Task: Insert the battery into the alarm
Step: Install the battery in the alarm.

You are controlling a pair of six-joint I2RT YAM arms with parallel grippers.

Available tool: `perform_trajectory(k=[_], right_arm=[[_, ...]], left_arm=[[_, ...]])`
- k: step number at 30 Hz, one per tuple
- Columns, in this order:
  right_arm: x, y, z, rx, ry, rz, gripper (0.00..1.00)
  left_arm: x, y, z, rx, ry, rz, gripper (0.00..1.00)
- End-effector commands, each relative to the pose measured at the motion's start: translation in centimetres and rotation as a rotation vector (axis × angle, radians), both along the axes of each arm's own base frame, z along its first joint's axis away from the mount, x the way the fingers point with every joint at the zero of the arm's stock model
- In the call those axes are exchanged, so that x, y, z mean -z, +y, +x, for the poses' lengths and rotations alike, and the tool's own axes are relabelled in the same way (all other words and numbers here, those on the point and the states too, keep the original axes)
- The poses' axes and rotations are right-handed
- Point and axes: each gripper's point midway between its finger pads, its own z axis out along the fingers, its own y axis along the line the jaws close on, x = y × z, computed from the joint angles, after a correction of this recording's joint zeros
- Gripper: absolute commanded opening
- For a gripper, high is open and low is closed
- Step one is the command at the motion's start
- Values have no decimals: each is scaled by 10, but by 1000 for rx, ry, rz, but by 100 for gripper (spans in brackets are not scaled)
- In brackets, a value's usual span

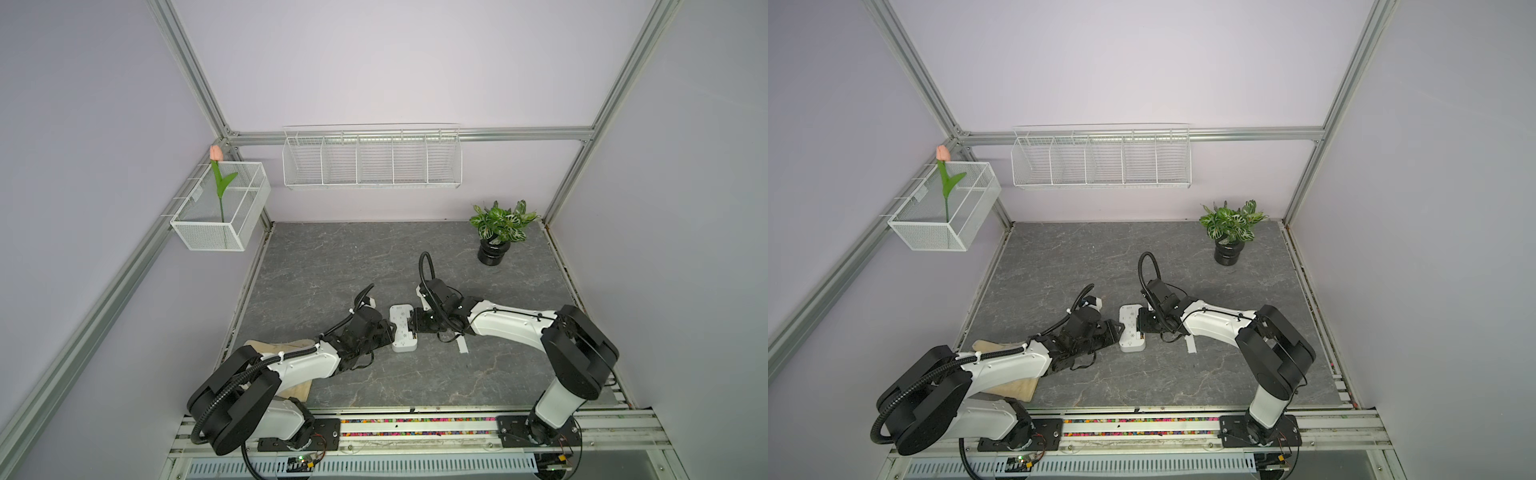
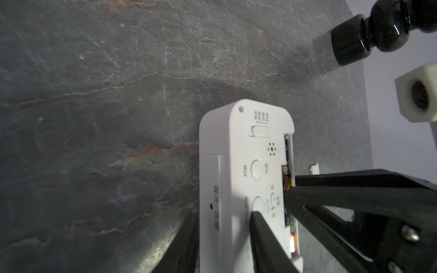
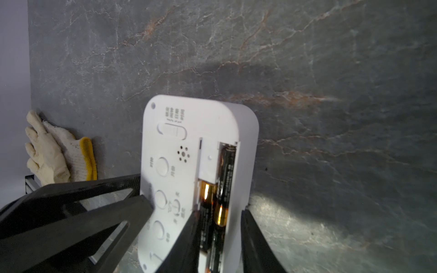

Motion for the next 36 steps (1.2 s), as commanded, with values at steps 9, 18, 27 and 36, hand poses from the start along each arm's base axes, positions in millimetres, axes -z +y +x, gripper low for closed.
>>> perform_trajectory(k=[9, 18, 27, 36], right_arm=[[26, -13, -11, 7, 52, -42, 25], [-9, -12, 1, 14, -25, -39, 32], [-61, -65, 2, 90, -159, -202, 44], [-26, -136, -40, 155, -90, -405, 45]], left_arm=[[34, 17, -16, 9, 104, 116, 38], [22, 12, -13, 21, 95, 116, 40], [-25, 21, 4, -5, -4, 187, 53], [-65, 33, 4, -74, -74, 131, 58]])
